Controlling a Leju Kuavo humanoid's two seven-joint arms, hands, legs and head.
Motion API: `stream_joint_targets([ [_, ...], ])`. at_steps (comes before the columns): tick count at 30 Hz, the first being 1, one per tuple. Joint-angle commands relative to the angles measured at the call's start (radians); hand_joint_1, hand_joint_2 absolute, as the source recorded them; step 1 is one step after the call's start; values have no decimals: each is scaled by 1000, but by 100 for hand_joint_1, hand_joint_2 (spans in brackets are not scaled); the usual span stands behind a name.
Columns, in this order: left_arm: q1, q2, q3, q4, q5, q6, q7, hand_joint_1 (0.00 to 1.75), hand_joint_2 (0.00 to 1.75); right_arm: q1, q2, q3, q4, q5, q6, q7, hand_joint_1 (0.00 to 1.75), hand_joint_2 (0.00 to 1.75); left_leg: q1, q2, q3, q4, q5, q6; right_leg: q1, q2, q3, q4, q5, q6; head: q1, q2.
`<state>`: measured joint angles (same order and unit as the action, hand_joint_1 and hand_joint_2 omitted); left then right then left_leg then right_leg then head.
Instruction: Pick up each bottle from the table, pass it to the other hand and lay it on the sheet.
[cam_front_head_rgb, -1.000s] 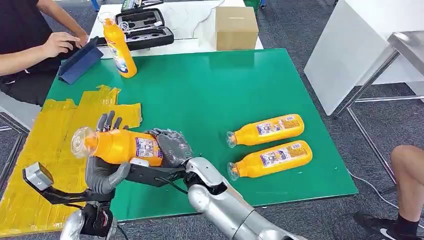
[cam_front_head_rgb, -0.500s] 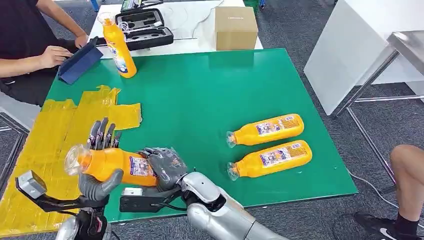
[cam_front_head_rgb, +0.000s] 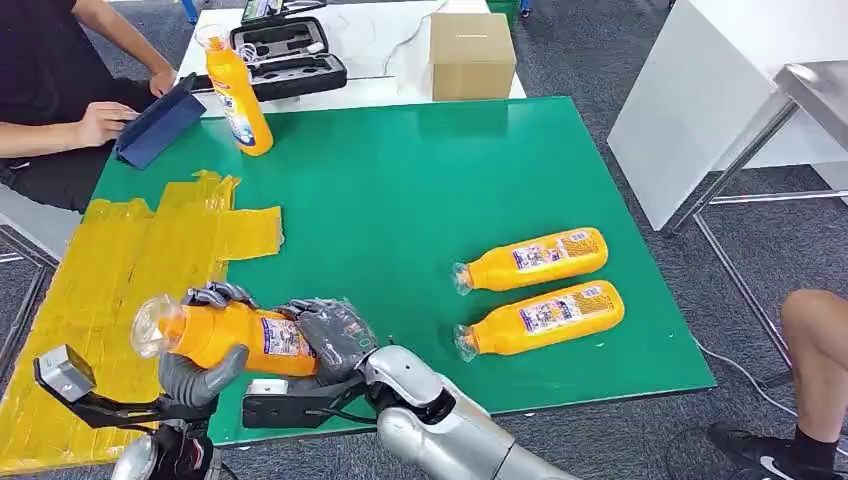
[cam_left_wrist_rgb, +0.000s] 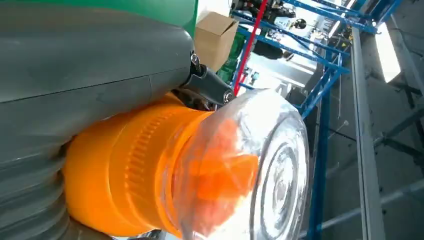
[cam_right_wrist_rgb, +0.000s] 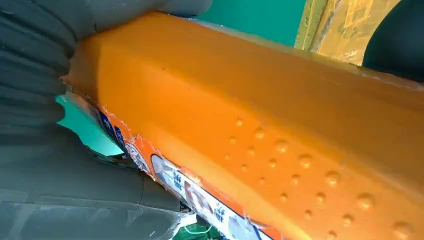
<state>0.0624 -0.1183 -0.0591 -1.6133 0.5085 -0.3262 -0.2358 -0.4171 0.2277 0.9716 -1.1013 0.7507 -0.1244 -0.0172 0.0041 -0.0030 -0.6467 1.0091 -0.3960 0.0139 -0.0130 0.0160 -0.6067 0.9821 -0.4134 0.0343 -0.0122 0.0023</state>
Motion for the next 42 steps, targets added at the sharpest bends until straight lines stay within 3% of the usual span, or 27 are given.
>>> stream_joint_targets([
  [1,-69,11,-27,60,-3,-6,11,175,175,13,-20,43,-3,9,11,-12,175,175,1,-3,5,-1,-1,-1,1,-5,6,-1,-2,-2,0,0],
  [12,-75,6,-16,55,-8,9,9,175,175,11,-22,6,-10,7,-14,1,175,175,0,-3,4,-1,-1,-1,1,-4,5,-1,-1,-1,0,0],
  [13,-78,3,-11,52,-23,24,6,175,175,10,-24,-11,-12,7,-32,8,138,175,0,-2,3,-1,0,-1,1,-3,4,-1,-1,-1,0,0],
  [14,-82,2,-4,49,-45,44,-2,175,175,11,-27,-34,-21,8,-60,11,0,175,0,-3,5,-1,-1,-1,1,-4,6,-1,-2,-1,0,0],
  [15,-95,-1,8,48,-82,78,-14,175,175,11,-34,-71,-35,-2,-67,13,0,175,1,-3,3,-1,0,-1,1,-4,4,-1,-1,-1,0,0],
  [16,-108,-2,18,48,-125,110,-26,175,175,10,-41,-97,-49,-6,-68,15,0,0,1,-4,3,-1,0,-1,1,-6,5,-1,-1,-1,0,0],
  [19,-163,-7,63,69,-269,211,-58,175,175,27,-62,-177,-119,-10,-70,9,0,0,1,-5,2,0,0,-1,1,-5,4,0,-1,-1,-1,0],
  [24,-170,-4,69,78,-272,213,-60,175,175,34,-65,-179,-132,-10,-71,10,0,0,0,-5,4,0,0,-1,1,-6,6,0,-1,-1,0,0],
  [34,-230,6,114,140,-579,371,-127,175,175,80,-93,-219,-231,4,-81,-2,0,0,0,-4,6,-1,-1,-1,1,-5,8,-1,-2,-1,0,0],
  [37,-230,6,76,113,-898,552,-161,175,175,99,-99,-222,-272,20,-76,-2,0,0,0,-3,4,0,0,-1,1,-4,5,0,-1,-1,0,0],
  [39,-232,24,38,117,-1195,678,-120,175,175,105,-104,-220,-304,26,-65,-5,0,0,0,-4,4,0,-1,-1,1,-5,6,0,-1,-1,0,0],
  [41,-240,54,-3,170,-1630,789,2,175,175,103,-106,-215,-344,26,-47,-5,0,0,0,-4,3,0,0,0,1,-5,4,0,-1,-1,0,0],
  [42,-245,60,-14,213,-1696,799,21,175,175,102,-110,-213,-363,23,-38,-3,0,0,0,-4,5,0,-1,-1,1,-5,6,0,-2,-1,0,0],
])
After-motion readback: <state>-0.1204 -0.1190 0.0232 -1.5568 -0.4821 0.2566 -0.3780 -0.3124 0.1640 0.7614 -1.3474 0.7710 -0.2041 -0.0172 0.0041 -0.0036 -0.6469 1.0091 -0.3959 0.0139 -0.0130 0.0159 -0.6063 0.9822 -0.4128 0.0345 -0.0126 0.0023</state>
